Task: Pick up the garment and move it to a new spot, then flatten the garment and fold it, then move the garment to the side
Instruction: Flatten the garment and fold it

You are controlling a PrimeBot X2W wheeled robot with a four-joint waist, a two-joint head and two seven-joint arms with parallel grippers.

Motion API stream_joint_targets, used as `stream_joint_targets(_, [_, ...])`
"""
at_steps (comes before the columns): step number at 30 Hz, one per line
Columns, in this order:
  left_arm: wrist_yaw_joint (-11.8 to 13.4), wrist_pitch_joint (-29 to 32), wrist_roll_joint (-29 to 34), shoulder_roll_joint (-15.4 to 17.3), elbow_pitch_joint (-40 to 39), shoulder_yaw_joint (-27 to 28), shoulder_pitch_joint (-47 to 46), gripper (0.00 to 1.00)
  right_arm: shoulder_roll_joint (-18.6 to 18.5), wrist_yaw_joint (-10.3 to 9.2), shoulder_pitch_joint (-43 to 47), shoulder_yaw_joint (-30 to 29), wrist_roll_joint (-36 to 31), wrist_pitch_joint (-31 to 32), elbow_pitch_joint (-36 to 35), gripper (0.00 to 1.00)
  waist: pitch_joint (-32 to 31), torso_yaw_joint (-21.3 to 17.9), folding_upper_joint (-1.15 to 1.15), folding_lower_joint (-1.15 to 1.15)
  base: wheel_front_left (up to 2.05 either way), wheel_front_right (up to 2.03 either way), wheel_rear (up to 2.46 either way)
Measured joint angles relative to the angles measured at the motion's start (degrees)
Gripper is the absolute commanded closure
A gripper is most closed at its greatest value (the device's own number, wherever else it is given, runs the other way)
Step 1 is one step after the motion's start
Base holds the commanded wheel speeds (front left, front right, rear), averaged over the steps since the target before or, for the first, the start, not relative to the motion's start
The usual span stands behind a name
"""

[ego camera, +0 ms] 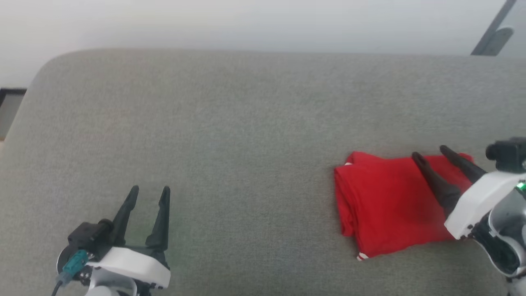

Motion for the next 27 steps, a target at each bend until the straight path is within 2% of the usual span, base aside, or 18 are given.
stream_joint_targets(5, [0.0,0.0,-0.4,0.6,0.9,0.4,1.4,0.00,-1.1,0.00,0.7,1.2,-4.3,-12.7,7.1,0.00,-2.7,-1.5,0.00,0.00,0.00,0.00,0.00])
stream_joint_targets(8, [0.0,0.0,-0.4,0.7,0.7,1.4,3.7,0.00,0.8,0.00,1.7,-0.3,-5.2,-21.5,12.4,0.00,-4.6,-2.6,0.00,0.00,0.00,0.00,0.00])
stream_joint_targets(11, [0.0,0.0,-0.3,0.7,0.3,2.3,5.6,0.00,1.7,0.00,2.4,-1.5,-6.5,-26.7,15.8,0.00,-5.8,-3.6,0.00,0.00,0.00,0.00,0.00])
stream_joint_targets(18, [0.0,0.0,0.7,0.7,-2.1,3.4,10.1,0.00,2.5,0.00,6.8,-3.1,-8.2,-30.7,16.9,0.00,-7.9,-4.7,0.00,0.00,0.00,0.00,0.00])
stream_joint_targets(22, [0.0,0.0,1.2,0.5,-4.7,4.9,13.2,0.00,2.1,0.01,10.4,-4.1,-9.6,-31.1,14.8,0.00,-8.4,-4.9,0.00,0.00,0.00,0.00,0.00])
stream_joint_targets(27, [0.0,0.0,2.5,-1.4,-8.7,7.2,17.4,0.00,1.7,0.00,15.2,-7.2,-9.8,-31.5,11.1,0.00,-8.8,-4.8,0.00,0.00,0.00,0.00,0.00])
